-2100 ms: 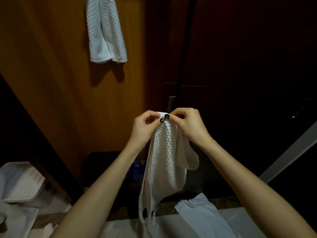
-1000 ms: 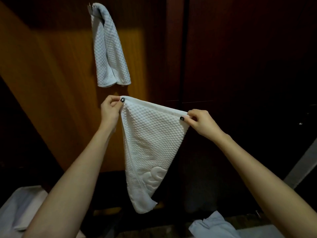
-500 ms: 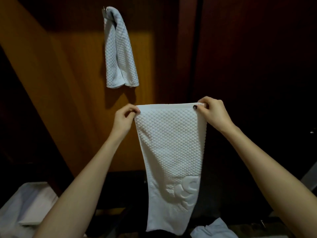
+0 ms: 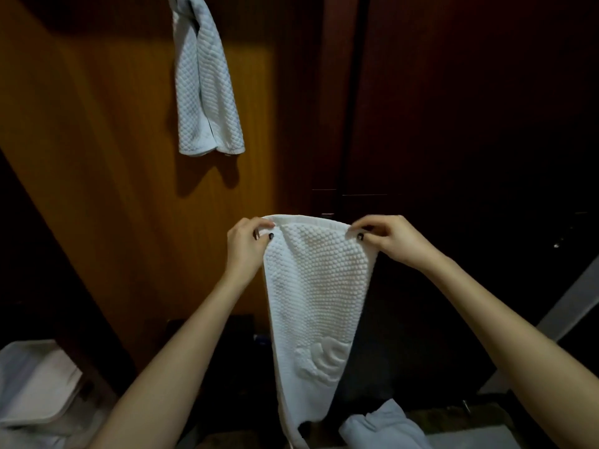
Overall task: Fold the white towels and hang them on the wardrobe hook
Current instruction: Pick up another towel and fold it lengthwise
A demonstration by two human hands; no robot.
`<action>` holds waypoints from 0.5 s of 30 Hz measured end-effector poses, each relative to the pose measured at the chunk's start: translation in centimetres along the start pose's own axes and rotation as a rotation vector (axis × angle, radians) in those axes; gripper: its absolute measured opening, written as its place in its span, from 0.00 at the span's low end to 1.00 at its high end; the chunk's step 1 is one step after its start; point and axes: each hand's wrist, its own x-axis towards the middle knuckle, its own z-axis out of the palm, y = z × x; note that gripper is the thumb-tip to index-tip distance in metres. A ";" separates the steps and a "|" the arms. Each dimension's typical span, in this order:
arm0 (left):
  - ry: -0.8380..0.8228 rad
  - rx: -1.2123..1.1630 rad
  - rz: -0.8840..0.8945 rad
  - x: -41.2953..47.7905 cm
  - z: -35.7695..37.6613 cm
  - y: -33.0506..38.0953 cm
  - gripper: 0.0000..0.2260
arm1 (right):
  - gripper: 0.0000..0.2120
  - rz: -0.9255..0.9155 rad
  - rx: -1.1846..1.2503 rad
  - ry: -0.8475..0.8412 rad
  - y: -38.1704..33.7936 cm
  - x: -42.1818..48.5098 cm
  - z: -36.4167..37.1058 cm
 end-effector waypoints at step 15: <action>-0.244 -0.562 -0.015 -0.3 -1.2 5.9 0.12 | 0.07 -0.279 -0.119 0.104 -7.6 1.3 1.4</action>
